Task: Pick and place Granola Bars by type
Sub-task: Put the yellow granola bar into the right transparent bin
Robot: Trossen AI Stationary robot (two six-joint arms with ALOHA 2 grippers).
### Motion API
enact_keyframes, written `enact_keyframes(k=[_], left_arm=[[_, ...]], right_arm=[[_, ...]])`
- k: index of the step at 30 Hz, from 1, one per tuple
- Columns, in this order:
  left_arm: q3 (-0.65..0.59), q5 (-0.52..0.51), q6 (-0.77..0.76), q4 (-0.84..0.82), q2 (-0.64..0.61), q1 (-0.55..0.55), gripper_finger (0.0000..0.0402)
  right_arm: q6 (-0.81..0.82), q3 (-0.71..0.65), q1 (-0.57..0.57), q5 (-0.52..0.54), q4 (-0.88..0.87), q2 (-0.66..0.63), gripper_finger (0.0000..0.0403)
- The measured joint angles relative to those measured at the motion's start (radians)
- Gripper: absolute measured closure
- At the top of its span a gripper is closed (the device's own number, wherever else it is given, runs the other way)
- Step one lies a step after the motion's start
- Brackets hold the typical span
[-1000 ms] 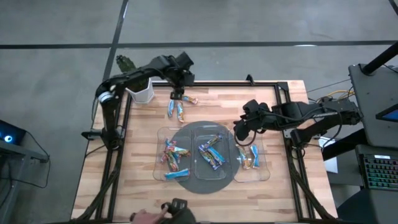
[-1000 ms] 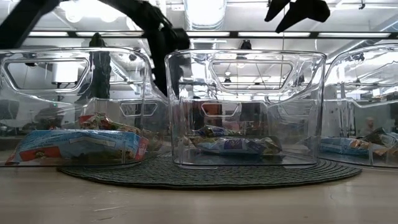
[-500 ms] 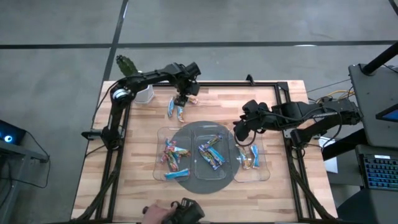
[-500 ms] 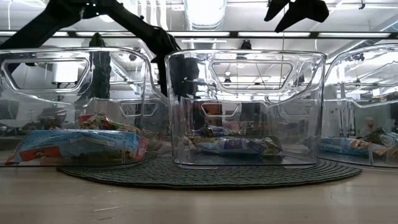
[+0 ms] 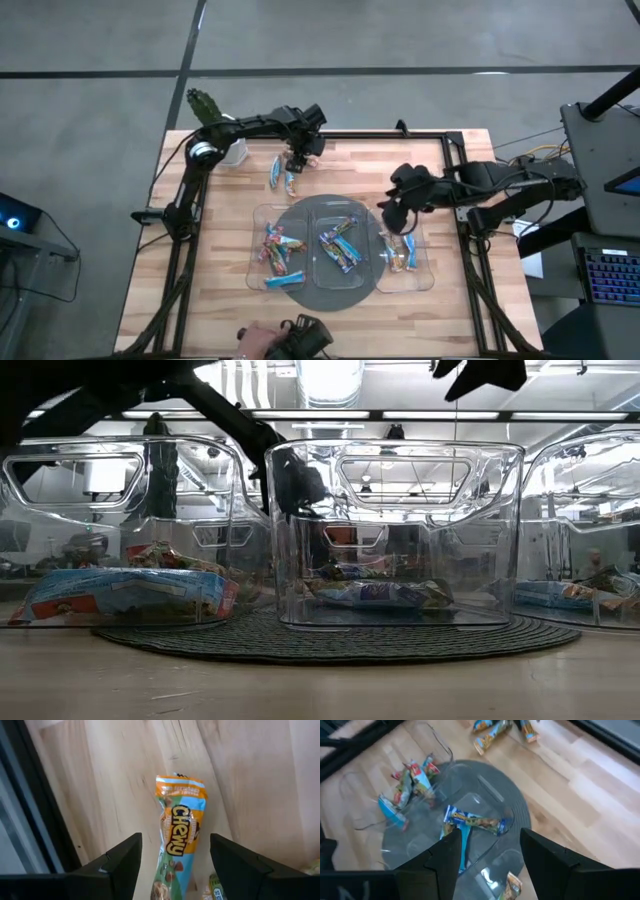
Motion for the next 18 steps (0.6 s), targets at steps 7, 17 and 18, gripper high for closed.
enact_keyframes(k=[7, 17, 18], left_arm=[[0.0, 0.009, -0.008, 0.001, 0.011, 0.0, 0.0186], [0.0, 0.019, -0.004, 0.017, 0.011, 0.002, 0.0186], [0.0, 0.019, 0.001, 0.018, 0.011, 0.002, 0.0186]], right_arm=[[-0.054, 0.001, 0.0, -0.007, 0.001, -0.102, 0.0258], [-0.153, 0.001, 0.0, -0.013, -0.005, -0.27, 0.039], [-0.153, 0.001, 0.0, -0.013, -0.006, -0.282, 0.039]])
